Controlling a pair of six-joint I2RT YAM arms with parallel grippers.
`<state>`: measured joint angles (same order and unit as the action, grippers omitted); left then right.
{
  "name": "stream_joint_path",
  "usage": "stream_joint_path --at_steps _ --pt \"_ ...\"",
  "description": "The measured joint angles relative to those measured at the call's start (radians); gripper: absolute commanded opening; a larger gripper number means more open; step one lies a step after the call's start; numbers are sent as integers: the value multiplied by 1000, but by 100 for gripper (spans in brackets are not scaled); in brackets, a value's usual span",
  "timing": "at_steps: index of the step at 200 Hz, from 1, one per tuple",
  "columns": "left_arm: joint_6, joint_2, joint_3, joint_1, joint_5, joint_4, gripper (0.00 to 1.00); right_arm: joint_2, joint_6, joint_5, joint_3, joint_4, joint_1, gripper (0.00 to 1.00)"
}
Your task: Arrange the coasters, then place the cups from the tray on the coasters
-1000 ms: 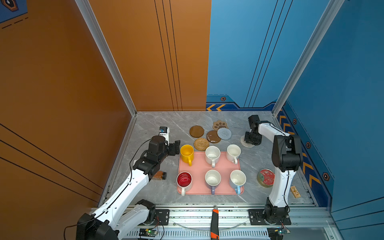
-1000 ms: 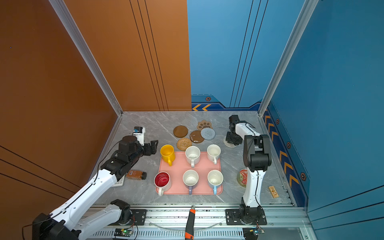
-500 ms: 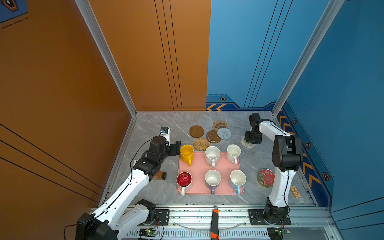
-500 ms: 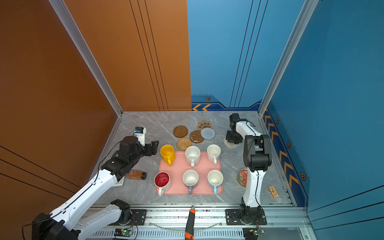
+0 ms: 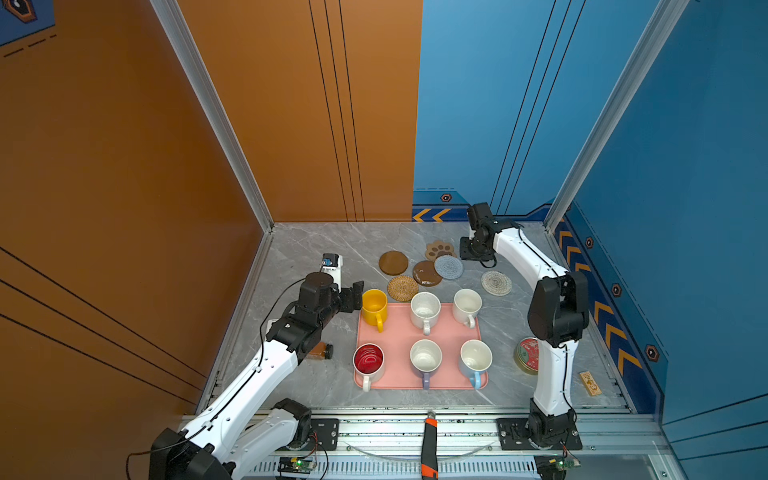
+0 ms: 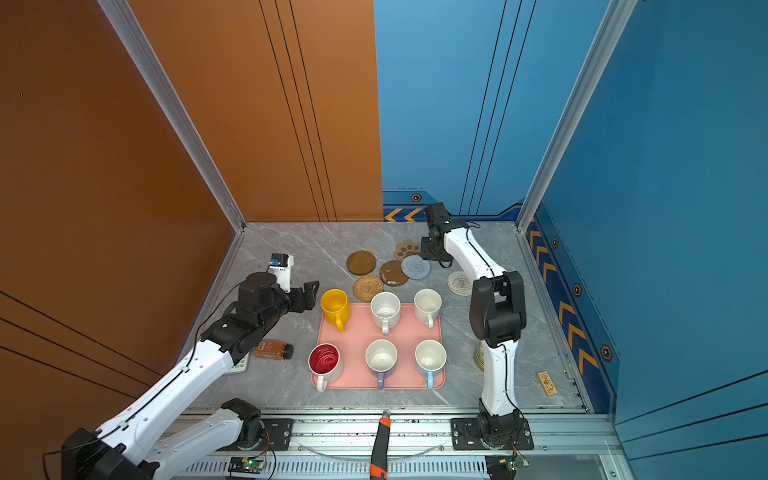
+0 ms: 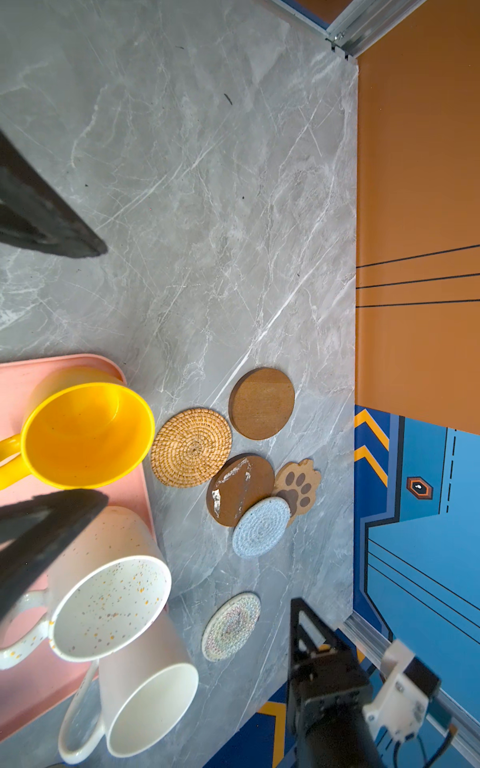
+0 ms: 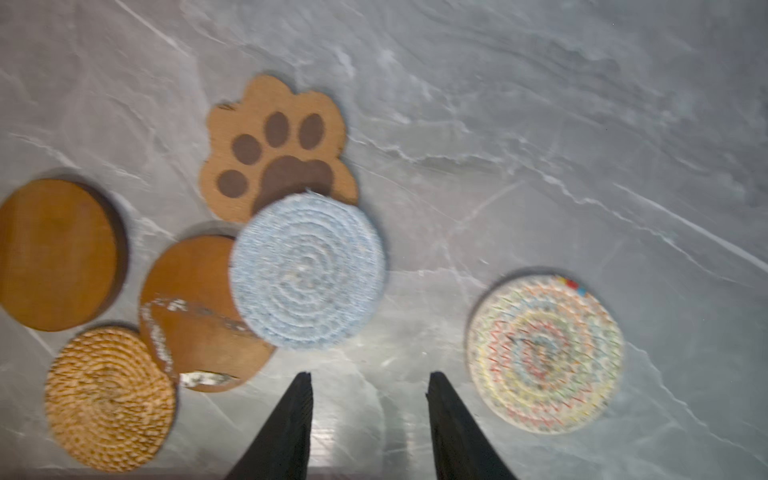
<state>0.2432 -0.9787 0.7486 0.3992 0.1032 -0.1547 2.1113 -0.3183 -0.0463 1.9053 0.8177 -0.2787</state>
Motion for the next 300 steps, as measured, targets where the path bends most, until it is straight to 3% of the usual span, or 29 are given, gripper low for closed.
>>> stream_joint_path --at_steps 39,107,300 --pt "-12 2 0 14 -2 0 88 156 -10 -3 160 2 -85 48" --pt "-42 23 -1 41 -11 0 88 353 -64 -47 360 5 -105 49" --pt "-87 28 -15 61 -6 -1 89 423 -88 -163 398 6 -115 50"
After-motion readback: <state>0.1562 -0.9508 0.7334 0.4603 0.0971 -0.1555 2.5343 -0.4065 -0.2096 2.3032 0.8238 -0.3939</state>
